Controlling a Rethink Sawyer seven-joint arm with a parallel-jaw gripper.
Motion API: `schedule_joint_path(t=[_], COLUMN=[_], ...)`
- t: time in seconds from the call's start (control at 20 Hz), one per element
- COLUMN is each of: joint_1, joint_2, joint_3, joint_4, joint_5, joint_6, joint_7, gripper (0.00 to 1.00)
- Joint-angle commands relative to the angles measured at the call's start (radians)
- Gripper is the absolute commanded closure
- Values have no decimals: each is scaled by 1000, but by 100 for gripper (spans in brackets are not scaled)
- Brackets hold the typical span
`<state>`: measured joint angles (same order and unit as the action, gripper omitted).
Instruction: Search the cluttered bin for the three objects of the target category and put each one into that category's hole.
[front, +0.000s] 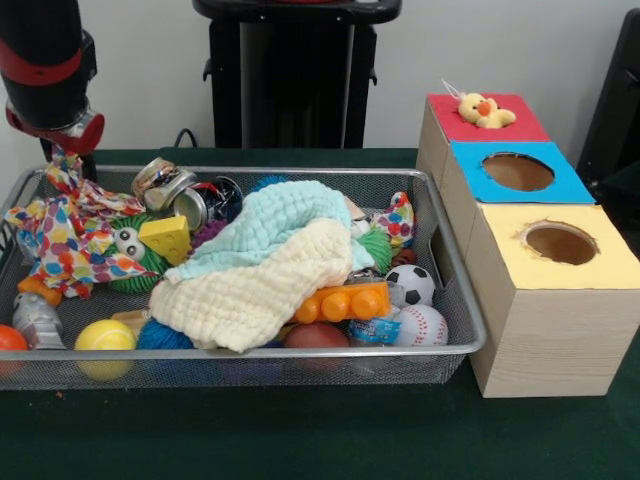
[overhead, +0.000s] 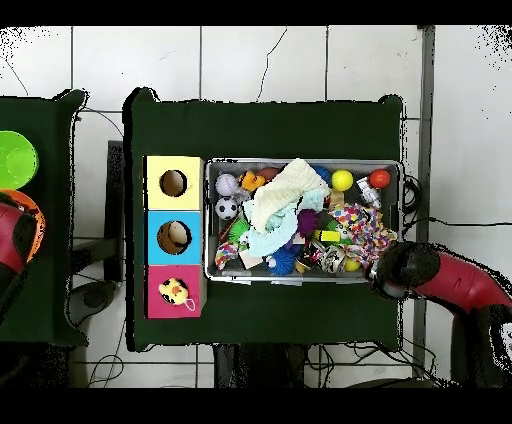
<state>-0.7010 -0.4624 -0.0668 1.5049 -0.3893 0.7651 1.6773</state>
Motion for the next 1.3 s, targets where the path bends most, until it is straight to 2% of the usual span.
schedule_joint_path(t=[0.05,0.35,0.55,0.75,0.85,0.95,1.1,1.3], joint_1=[81,52,47,34,16,0,-19,-7], joint_2=[-120,-166,-190,-191,-190,-138,6,121], joint_3=[195,222,230,250,272,284,275,239], joint_4=[37,57,49,37,47,41,17,-30], joint_5=[16,21,28,21,22,-22,-115,-185], joint_6=[108,151,232,257,239,141,-58,-148], joint_7=[-164,-206,-205,-207,-212,-205,-162,-98], gripper=[0,0,0,0,0,0,0,0])
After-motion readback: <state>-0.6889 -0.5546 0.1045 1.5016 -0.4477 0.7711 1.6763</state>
